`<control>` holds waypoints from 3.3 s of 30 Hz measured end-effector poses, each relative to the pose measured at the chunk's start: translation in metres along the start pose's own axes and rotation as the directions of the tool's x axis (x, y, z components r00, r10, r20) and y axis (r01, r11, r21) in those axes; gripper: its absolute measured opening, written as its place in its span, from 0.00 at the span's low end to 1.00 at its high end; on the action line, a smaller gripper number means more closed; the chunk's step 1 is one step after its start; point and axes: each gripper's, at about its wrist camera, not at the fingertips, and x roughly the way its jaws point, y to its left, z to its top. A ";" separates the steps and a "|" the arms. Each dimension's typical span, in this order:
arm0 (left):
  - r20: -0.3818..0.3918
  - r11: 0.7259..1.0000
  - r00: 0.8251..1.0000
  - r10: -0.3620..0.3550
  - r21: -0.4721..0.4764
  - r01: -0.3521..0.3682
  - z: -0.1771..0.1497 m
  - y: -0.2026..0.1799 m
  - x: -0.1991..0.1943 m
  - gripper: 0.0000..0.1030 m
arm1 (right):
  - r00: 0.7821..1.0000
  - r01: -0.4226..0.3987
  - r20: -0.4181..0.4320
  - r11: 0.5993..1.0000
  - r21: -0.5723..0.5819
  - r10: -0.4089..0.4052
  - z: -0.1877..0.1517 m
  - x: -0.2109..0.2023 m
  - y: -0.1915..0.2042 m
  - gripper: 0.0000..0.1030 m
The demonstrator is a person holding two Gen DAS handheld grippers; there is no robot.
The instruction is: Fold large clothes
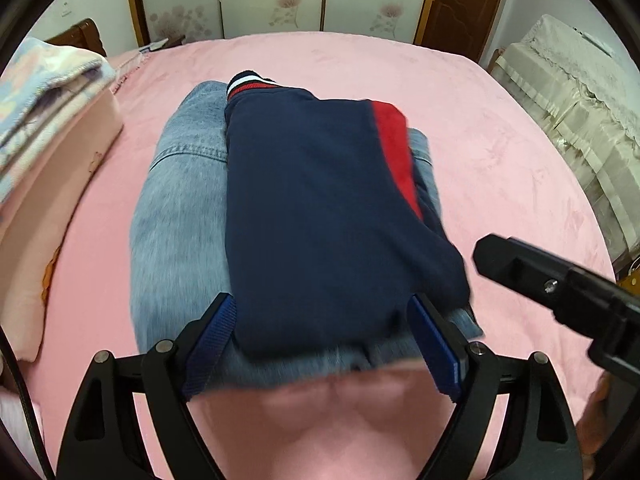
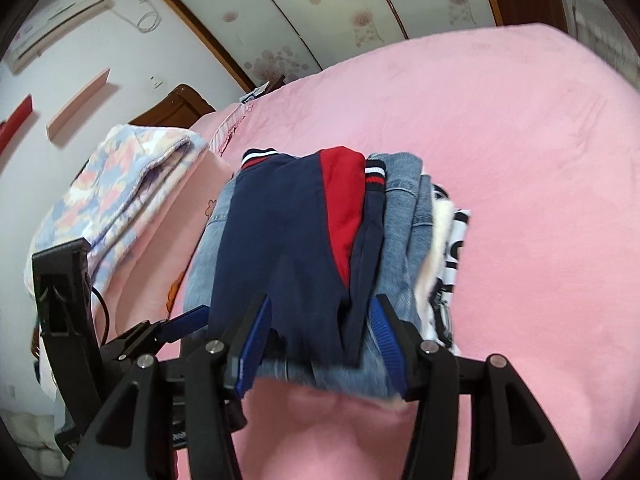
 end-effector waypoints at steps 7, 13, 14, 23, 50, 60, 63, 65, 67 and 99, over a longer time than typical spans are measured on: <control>0.004 0.999 1.000 0.030 -0.010 -0.030 -0.046 -0.028 -0.052 0.84 | 0.996 0.087 -0.010 0.993 -0.083 -0.088 -0.038 -0.061 0.009 0.51; 0.042 0.998 0.998 0.049 0.027 -0.050 -0.089 -0.062 -0.111 0.84 | 0.993 0.120 0.005 0.987 -0.106 -0.120 -0.077 -0.123 0.004 0.51; 0.050 0.998 0.998 0.042 0.034 -0.044 -0.098 -0.069 -0.122 0.84 | 0.992 0.127 0.011 0.986 -0.110 -0.126 -0.084 -0.136 0.003 0.51; 0.102 0.999 0.994 0.032 0.036 -0.036 -0.161 -0.115 -0.200 0.84 | 0.981 0.191 0.040 0.973 -0.128 -0.188 -0.145 -0.226 -0.006 0.51; 0.158 0.997 0.984 0.078 0.000 -0.079 -0.340 -0.210 -0.283 0.84 | 0.961 0.248 0.137 0.968 -0.045 -0.240 -0.331 -0.346 -0.044 0.52; 0.160 0.995 0.983 0.095 -0.009 -0.095 -0.357 -0.216 -0.289 0.84 | 0.961 0.248 0.141 0.967 -0.065 -0.237 -0.348 -0.347 -0.043 0.52; 0.151 0.996 0.984 0.090 -0.017 -0.088 -0.360 -0.215 -0.287 0.84 | 0.962 0.244 0.140 0.967 -0.069 -0.233 -0.350 -0.346 -0.042 0.53; 0.148 0.996 0.985 0.091 -0.022 -0.089 -0.362 -0.216 -0.286 0.84 | 0.966 0.235 0.131 0.970 -0.068 -0.225 -0.352 -0.344 -0.044 0.52; 0.140 0.996 0.986 0.089 -0.025 -0.086 -0.364 -0.216 -0.284 0.84 | 0.967 0.231 0.126 0.971 -0.066 -0.222 -0.354 -0.342 -0.045 0.52; 0.103 0.996 0.992 0.079 -0.043 -0.075 -0.369 -0.220 -0.273 0.84 | 0.973 0.218 0.095 0.973 -0.072 -0.211 -0.359 -0.332 -0.043 0.53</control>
